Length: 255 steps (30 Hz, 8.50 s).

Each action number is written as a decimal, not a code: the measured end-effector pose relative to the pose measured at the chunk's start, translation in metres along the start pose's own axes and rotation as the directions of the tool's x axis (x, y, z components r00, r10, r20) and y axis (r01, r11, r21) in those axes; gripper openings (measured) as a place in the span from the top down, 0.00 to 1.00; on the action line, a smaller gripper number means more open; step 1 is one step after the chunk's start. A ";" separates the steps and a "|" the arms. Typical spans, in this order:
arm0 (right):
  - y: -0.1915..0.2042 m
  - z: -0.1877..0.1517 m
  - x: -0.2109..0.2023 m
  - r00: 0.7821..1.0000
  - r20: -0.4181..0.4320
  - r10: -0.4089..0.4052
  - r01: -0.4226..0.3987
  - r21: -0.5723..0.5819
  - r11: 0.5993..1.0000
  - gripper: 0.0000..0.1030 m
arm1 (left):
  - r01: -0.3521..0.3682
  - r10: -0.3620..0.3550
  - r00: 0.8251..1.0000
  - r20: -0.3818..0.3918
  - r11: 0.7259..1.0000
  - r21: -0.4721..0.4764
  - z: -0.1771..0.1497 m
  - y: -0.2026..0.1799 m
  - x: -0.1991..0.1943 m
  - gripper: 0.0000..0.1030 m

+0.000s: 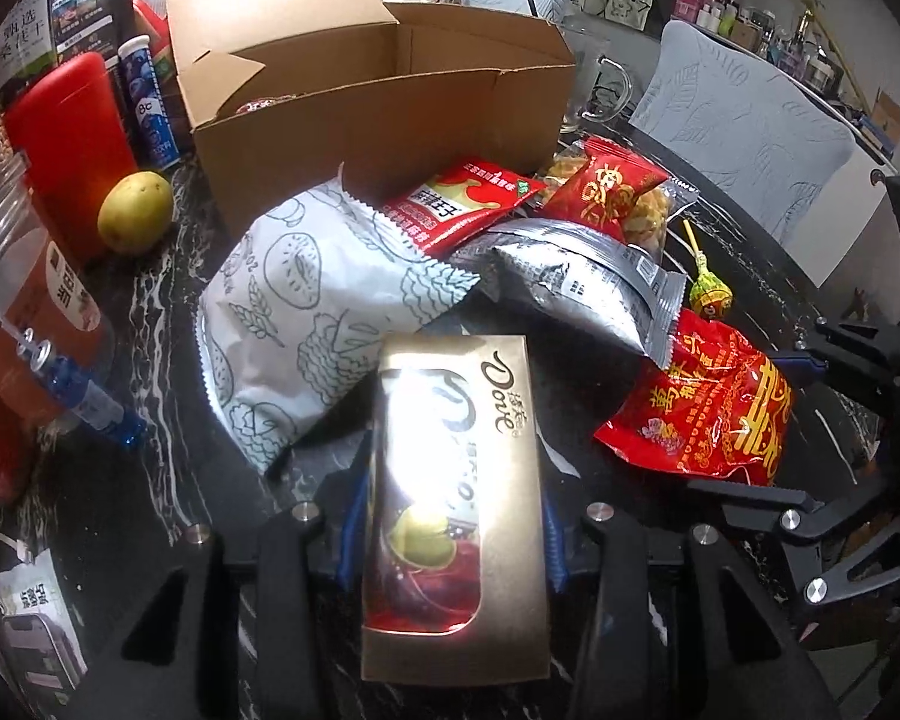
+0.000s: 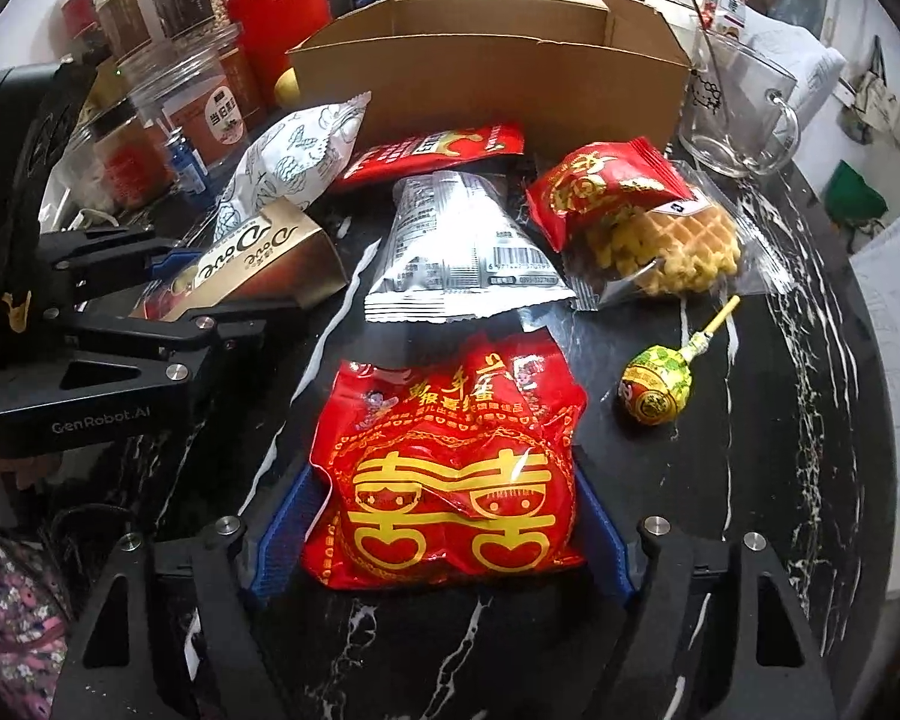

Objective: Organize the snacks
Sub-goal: 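Lift the Dove box and red candy bag and carry them toward the cardboard box, then lower both snacks into the cardboard box and open both grippers, then withdraw both grippers up out of the cardboard box, then move the left gripper to the white printed bag while the right gripper approaches the silver bag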

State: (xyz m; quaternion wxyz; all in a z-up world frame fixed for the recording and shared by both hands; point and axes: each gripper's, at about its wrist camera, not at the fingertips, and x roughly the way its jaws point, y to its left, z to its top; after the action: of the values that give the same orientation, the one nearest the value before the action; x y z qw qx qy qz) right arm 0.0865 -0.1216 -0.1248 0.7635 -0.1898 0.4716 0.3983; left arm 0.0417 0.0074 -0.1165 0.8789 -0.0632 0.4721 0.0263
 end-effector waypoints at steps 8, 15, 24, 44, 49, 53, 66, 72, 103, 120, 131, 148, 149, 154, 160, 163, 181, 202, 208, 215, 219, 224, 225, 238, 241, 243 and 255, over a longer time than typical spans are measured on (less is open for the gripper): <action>0.002 -0.009 -0.008 0.999 0.023 0.025 -0.026 0.049 0.998 0.27 | 0.023 -0.023 1.000 0.001 1.000 -0.012 -0.014 -0.001 -0.018 0.57; 0.005 -0.020 -0.019 0.998 0.048 0.040 -0.044 0.104 0.994 0.27 | 0.031 -0.031 0.999 0.019 0.999 -0.010 -0.021 -0.003 -0.035 0.57; 0.013 -0.024 -0.047 0.994 0.104 0.021 -0.035 0.132 0.991 0.28 | 0.038 -0.039 0.997 0.072 0.999 0.018 -0.011 -0.011 -0.060 0.57; 0.019 0.035 -0.145 0.946 0.323 -0.016 0.004 0.039 0.999 0.28 | 0.006 -0.020 0.962 0.271 0.999 0.051 0.057 -0.015 -0.131 0.57; 0.013 0.059 -0.157 0.933 0.359 -0.015 0.009 0.018 1.000 0.27 | 0.016 -0.034 0.957 0.288 0.998 0.065 0.078 -0.014 -0.134 0.57; 0.007 0.079 -0.162 0.925 0.380 0.001 -0.004 0.007 1.000 0.27 | 0.008 -0.028 0.950 0.312 0.998 0.068 0.098 -0.011 -0.137 0.57; -0.019 0.153 -0.152 0.911 0.410 0.047 -0.037 -0.033 0.999 0.27 | -0.055 0.029 0.931 0.364 0.997 0.060 0.166 0.016 -0.129 0.57; -0.031 0.186 -0.137 0.912 0.406 0.065 -0.051 -0.044 0.998 0.27 | -0.091 0.064 0.926 0.371 0.994 0.056 0.196 0.033 -0.114 0.57; -0.095 0.311 -0.002 0.976 0.172 0.133 -0.137 0.009 0.991 0.27 | -0.176 0.179 0.977 0.115 0.984 -0.038 0.286 0.111 0.032 0.57; -0.103 0.320 0.056 0.996 0.032 0.081 -0.083 0.056 0.995 0.24 | -0.193 0.190 0.980 -0.055 0.979 -0.061 0.291 0.120 0.086 0.56; -0.112 0.315 0.051 0.998 0.035 0.051 -0.054 0.074 0.996 0.17 | -0.197 0.195 0.980 -0.045 0.979 -0.043 0.293 0.109 0.085 0.22; -0.096 0.310 -0.002 0.993 0.117 0.021 -0.029 0.069 0.997 0.17 | -0.217 0.219 0.975 0.039 0.974 -0.059 0.291 0.097 0.021 0.20; -0.095 0.310 -0.006 0.992 0.124 0.019 -0.027 0.068 0.997 0.17 | -0.219 0.222 0.974 0.049 0.974 -0.058 0.291 0.096 0.014 0.20; -0.086 0.307 -0.036 0.985 0.174 0.001 -0.012 0.063 0.998 0.17 | -0.230 0.234 0.967 0.101 0.972 -0.056 0.290 0.087 -0.017 0.20; -0.074 0.298 -0.071 0.973 0.230 -0.017 0.005 0.052 0.999 0.17 | -0.242 0.248 0.954 0.168 0.969 -0.056 0.284 0.075 -0.058 0.20; -0.067 0.291 -0.091 0.965 0.261 -0.023 0.010 0.050 0.999 0.17 | -0.244 0.251 0.947 0.202 0.968 -0.057 0.278 0.068 -0.077 0.20; -0.034 0.228 -0.178 0.923 0.382 -0.048 0.028 0.058 0.998 0.17 | -0.229 0.230 0.919 0.321 0.973 -0.042 0.229 0.028 -0.165 0.20; -0.001 0.115 -0.165 0.934 0.354 -0.048 0.025 0.070 0.997 0.17 | -0.198 0.186 0.928 0.323 0.980 0.005 0.124 0.002 -0.171 0.20; 0.001 0.085 -0.147 0.946 0.322 -0.029 -0.001 0.093 0.996 0.17 | -0.148 0.133 0.951 0.280 0.988 0.032 0.095 -0.002 -0.157 0.20; 0.002 0.056 -0.125 0.959 0.284 -0.012 -0.024 0.124 0.992 0.17 | -0.134 0.116 0.963 0.244 0.989 0.062 0.065 -0.008 -0.135 0.20; -0.001 0.043 -0.112 0.965 0.263 0.005 -0.047 0.152 0.987 0.17 | -0.101 0.094 0.977 0.190 0.994 0.028 0.052 -0.003 -0.117 0.20; -0.005 0.032 -0.100 0.968 0.250 0.011 -0.057 0.175 0.983 0.17 | -0.099 0.094 0.981 0.167 0.995 0.021 0.038 -0.002 -0.100 0.20; -0.005 0.030 -0.098 0.969 0.246 0.012 -0.058 0.178 0.982 0.17 | -0.094 0.089 0.983 0.162 0.995 0.022 0.036 -0.001 -0.096 0.20; -0.009 0.024 -0.053 0.980 0.189 0.058 -0.097 0.204 0.974 0.17 | -0.099 0.094 0.989 0.117 0.994 0.041 0.032 0.015 -0.053 0.20; -0.012 0.029 -0.045 0.982 0.176 0.064 -0.101 0.209 0.973 0.17 | -0.116 0.110 0.989 0.100 0.992 0.050 0.036 0.023 -0.043 0.20; -0.014 0.033 -0.040 0.983 0.170 0.071 -0.106 0.208 0.972 0.17 | -0.128 0.122 0.988 0.098 0.990 0.058 0.038 0.026 -0.038 0.20; -0.023 0.057 -0.013 0.985 0.126 0.114 -0.136 0.181 0.974 0.17 | -0.082 0.076 0.996 0.040 0.976 0.200 0.055 0.032 -0.003 0.20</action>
State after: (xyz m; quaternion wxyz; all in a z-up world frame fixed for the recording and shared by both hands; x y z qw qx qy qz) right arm 0.1339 -0.1033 -0.0873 0.7772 -0.0634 0.4737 0.4094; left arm 0.0825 0.0466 -0.0868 0.8865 0.0455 0.4603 0.0144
